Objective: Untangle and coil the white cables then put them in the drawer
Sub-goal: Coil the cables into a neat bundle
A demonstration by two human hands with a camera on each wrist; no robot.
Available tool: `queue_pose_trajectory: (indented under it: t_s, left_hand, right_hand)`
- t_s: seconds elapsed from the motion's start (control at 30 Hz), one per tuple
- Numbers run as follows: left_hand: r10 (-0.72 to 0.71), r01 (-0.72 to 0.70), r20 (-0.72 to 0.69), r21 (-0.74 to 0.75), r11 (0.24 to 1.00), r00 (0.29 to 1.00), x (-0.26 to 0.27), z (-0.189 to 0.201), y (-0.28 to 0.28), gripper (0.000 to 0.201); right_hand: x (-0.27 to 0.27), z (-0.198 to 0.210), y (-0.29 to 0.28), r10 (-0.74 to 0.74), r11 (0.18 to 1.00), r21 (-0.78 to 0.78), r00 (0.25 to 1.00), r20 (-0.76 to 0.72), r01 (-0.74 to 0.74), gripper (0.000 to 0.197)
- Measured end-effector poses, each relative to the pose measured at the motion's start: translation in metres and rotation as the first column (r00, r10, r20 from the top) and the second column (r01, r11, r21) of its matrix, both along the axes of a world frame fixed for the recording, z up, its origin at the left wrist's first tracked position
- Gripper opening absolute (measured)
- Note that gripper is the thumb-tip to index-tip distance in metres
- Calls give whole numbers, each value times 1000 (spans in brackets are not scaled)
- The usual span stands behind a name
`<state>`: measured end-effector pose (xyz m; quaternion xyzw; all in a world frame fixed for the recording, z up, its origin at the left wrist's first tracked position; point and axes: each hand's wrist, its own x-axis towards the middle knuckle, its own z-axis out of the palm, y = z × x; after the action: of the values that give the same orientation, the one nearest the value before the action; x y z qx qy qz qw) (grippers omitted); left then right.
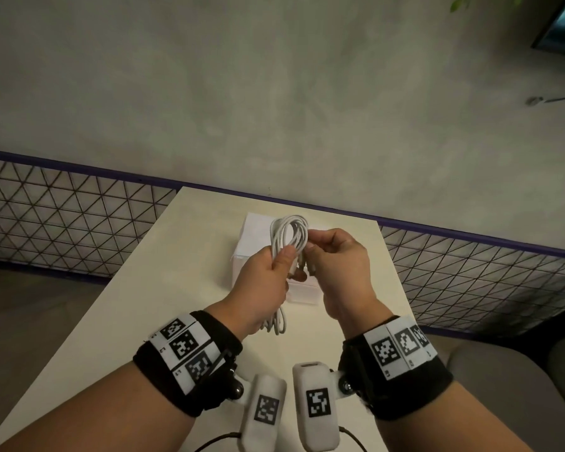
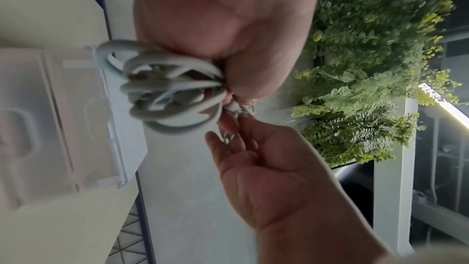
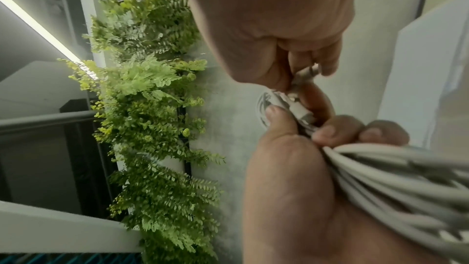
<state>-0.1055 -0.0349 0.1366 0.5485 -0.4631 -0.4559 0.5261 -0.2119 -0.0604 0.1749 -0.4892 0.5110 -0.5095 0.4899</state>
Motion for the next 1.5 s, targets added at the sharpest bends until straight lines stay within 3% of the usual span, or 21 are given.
queue_pose_trajectory:
  t_s: [0.13, 0.3, 0.47, 0.57, 0.63, 0.7, 0.77, 0.8, 0.87, 0.97, 1.07, 1.23, 1.37, 1.43, 1.5]
  left_hand:
    - [8, -8, 71, 4, 1000, 997, -1, 2, -2, 35]
    - [-41, 40, 95, 16, 999, 995, 1, 5, -4, 39]
    - [-84, 80, 41, 94, 992, 996, 5, -3, -11, 34]
    - [-83, 76, 49, 135, 988, 995, 6, -7, -14, 21]
    - [-45, 36, 172, 54, 998, 984, 9, -9, -14, 21]
    - [-15, 26, 387, -24, 999, 922, 9, -8, -11, 16]
    - [-72, 95, 441, -30, 995, 894, 6, -7, -7, 14]
    - [-120, 152, 423, -43, 987, 898, 4, -9, -7, 15]
    - [-185, 220, 381, -50, 974, 906, 0, -8, -3, 17]
    - [-248, 279, 313, -56, 959, 917, 0, -11, 0, 25]
    - [-337, 344, 254, 16, 939, 906, 3, -13, 2, 26]
    - [-482, 482, 9, 30, 876, 876, 8, -2, 4, 23]
    - [-512, 559, -294, 99, 823, 807, 13, 2, 3, 19]
    - [-534, 596, -325, 127, 793, 780, 15, 5, 2, 17]
    - [-584, 620, -234, 123, 775, 777, 17, 8, 1, 18]
  right_hand:
    - [3, 1, 1, 26, 998, 56, 991, 131, -33, 13]
    - [9, -4, 2, 76, 996, 32, 991, 111, -80, 25]
    - [17, -11, 7, 199, 980, 2, 978, -68, -199, 37]
    - [19, -7, 8, 210, 974, -36, 956, -202, -222, 22]
    - [18, -2, 5, 206, 973, -45, 944, -259, -225, 15]
    - [15, 1, -1, 192, 978, -26, 940, -283, -208, 39]
    - [12, 3, -9, 193, 980, 9, 948, -254, -198, 70]
    - [10, 5, -13, 211, 977, 31, 955, -207, -209, 77]
    - [5, 8, -17, 275, 960, 68, 959, -72, -271, 71]
    - [0, 5, -17, 378, 923, 49, 922, 79, -382, 30]
    - [-2, 0, -15, 399, 916, 15, 915, 62, -400, 7]
    - [-5, -3, -17, 423, 906, -15, 906, 28, -423, 8]
    - [-8, -5, -20, 419, 907, -42, 908, -2, -419, 14]
    - [-7, -6, -18, 442, 895, -44, 895, -56, -445, 17]
    - [-6, -8, -15, 458, 885, -43, 883, -100, -464, 19]
